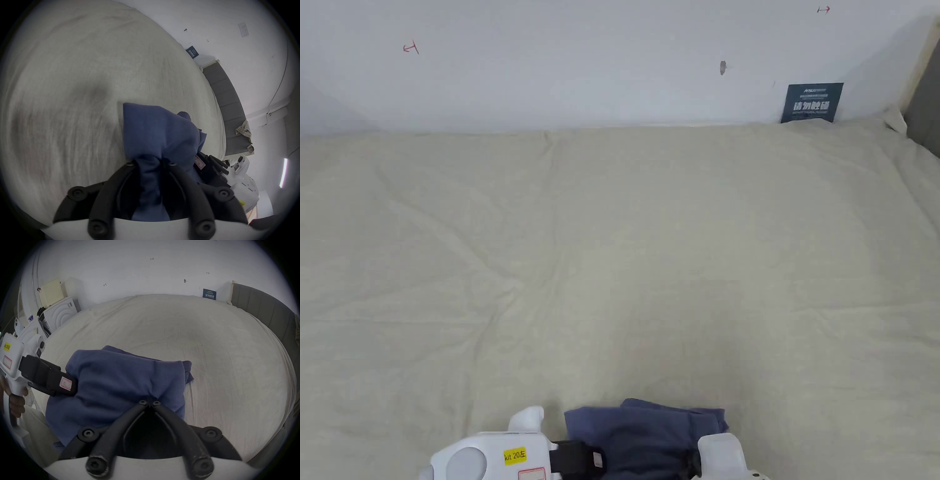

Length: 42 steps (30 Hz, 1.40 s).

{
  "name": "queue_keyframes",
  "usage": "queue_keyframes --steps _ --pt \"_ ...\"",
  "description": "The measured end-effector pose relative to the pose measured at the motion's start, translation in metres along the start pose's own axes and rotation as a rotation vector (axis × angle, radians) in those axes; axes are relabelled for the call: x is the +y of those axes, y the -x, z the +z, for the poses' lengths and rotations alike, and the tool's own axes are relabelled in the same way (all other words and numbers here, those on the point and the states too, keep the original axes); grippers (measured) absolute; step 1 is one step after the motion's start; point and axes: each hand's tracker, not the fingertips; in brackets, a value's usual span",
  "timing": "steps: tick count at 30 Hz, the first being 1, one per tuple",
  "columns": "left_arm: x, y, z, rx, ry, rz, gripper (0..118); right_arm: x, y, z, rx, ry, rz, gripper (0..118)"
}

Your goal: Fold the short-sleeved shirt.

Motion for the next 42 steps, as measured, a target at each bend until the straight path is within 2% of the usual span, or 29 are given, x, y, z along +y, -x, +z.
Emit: queue_keyframes --steps 5,9,12,16,25,31,33,37,38,39,42 --pt "-0.004 -0.024 0.013 0.093 -0.055 -0.102 16 0.014 -0.004 0.011 0.026 0.013 -0.021 0" --pt "0.009 -0.029 0.039 0.105 -0.096 -0.127 15 0.035 -0.004 0.033 0.018 -0.075 -0.007 0" --pt "0.027 -0.018 0.067 0.15 -0.138 -0.171 15 0.057 0.001 0.051 0.015 -0.153 0.025 0" --pt "0.055 0.013 0.122 0.282 -0.2 -0.187 15 0.087 0.01 0.071 0.012 -0.25 0.077 0" --pt "0.116 0.116 0.258 0.697 -0.319 -0.137 15 0.136 0.036 0.084 0.027 -0.358 0.097 0" --pt "0.139 0.179 0.306 0.888 -0.305 -0.046 15 0.153 0.045 0.071 0.017 -0.368 0.102 0" --pt "0.144 0.195 0.309 0.928 -0.269 -0.001 15 0.155 0.045 0.066 0.01 -0.362 0.099 0" --pt "0.143 0.208 0.304 0.887 -0.266 0.031 16 0.156 0.044 0.058 -0.004 -0.345 0.097 0" --pt "0.143 0.207 0.301 0.894 -0.268 0.035 24 0.156 0.043 0.058 -0.006 -0.341 0.094 0" --pt "0.143 0.207 0.298 0.906 -0.265 0.037 46 0.157 0.042 0.058 -0.008 -0.336 0.091 0" --pt "0.143 0.199 0.297 0.911 -0.257 0.056 78 0.158 0.038 0.063 -0.012 -0.342 0.078 0"
